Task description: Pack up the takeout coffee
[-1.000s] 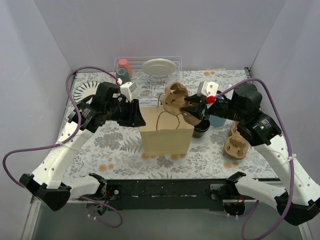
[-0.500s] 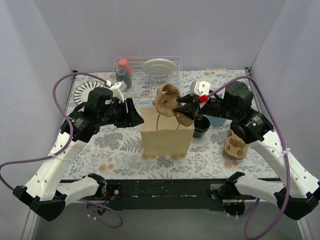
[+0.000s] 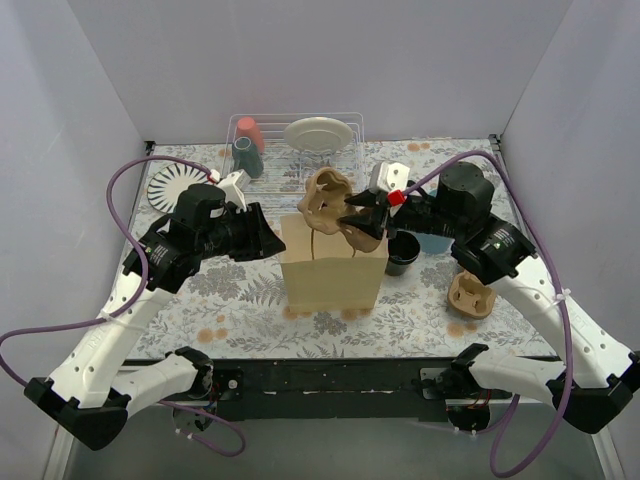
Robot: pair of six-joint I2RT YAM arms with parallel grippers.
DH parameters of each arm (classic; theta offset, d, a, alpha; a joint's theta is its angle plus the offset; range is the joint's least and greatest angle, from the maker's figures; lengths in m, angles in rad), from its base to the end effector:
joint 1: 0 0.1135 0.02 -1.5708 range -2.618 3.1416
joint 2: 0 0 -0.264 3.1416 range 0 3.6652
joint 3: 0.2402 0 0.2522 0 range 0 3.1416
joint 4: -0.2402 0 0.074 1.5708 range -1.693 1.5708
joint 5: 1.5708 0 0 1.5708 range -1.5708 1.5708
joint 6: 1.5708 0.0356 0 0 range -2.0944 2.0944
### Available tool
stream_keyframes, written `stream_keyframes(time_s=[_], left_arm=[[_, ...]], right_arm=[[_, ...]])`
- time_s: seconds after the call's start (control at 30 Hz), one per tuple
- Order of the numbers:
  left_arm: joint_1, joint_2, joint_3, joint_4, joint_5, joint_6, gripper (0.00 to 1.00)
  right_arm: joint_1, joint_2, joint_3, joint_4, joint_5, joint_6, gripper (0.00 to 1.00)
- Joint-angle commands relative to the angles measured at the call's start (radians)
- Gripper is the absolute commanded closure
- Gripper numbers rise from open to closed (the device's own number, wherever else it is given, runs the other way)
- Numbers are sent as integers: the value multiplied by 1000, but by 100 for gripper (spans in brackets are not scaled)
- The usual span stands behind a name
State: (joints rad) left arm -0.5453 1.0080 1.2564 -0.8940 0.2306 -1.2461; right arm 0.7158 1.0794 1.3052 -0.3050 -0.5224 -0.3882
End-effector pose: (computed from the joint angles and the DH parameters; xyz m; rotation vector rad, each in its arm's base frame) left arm 0.1570 -0.1048 0.3898 -0.7195 2.3875 -1.1493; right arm 0.1583 0.1612 0.4513 -1.2008 1.1801 0.6773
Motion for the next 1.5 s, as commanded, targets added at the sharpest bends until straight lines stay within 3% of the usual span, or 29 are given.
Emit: stream_keyframes(time_s=[0.0,1.2,1.47], left_arm=[[-1,-22,-5,26,-14,5,66],[-1,-32,-23,26,-39,7,65],[-1,-37,-29,33,-40,8,64]], right_arm=[[7,-48,-17,132,67,29,71],[7,13,11,50,237,52,71],[7,-35,-9,179,267,164,71]])
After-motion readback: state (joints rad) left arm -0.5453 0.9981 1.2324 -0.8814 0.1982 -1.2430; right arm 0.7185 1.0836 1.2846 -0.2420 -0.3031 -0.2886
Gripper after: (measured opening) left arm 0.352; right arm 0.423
